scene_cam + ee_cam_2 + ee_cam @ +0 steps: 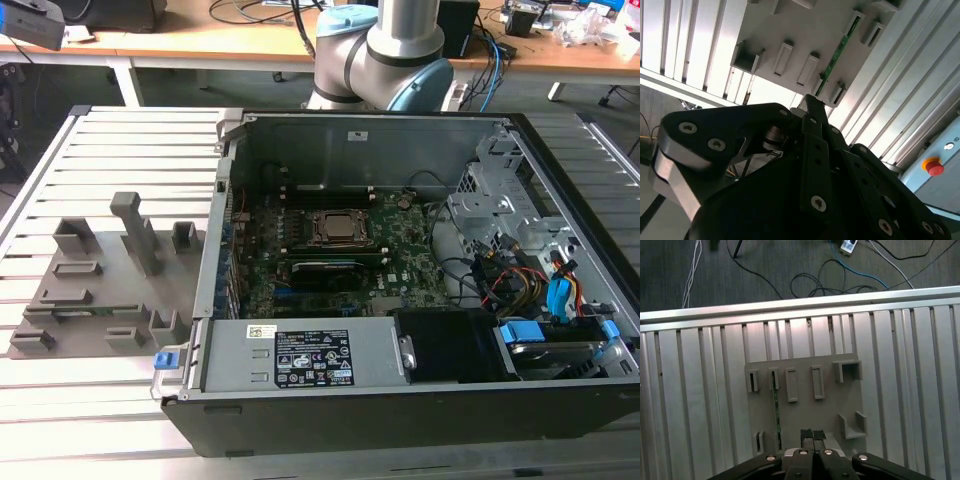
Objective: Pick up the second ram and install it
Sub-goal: 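Pick up the second ram and move it above second insertion slot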
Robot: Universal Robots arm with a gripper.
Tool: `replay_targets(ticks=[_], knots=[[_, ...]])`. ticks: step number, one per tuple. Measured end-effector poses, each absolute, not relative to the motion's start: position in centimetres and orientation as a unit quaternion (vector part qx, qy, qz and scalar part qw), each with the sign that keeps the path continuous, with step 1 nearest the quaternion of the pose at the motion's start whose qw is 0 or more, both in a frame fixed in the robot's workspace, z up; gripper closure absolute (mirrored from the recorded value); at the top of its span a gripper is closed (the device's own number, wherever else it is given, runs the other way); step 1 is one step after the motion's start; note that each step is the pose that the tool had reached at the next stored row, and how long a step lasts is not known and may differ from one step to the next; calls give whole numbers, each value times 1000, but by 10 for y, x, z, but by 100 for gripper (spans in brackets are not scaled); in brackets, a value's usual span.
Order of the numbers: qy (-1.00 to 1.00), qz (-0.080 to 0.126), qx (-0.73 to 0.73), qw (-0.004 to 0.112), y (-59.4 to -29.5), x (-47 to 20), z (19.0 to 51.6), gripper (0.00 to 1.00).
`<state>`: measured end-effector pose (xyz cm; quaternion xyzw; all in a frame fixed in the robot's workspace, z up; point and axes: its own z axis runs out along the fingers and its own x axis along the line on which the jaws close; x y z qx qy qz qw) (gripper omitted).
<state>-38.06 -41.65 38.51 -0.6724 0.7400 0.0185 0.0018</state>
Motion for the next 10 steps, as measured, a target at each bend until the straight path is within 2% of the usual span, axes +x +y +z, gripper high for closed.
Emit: replay_targets(ticks=[6, 9, 10], knots=[[736, 22, -676, 5, -417, -381, 385, 89], [734, 8, -679, -8, -417, -381, 385, 89], [734, 10, -680, -7, -417, -381, 385, 89]])
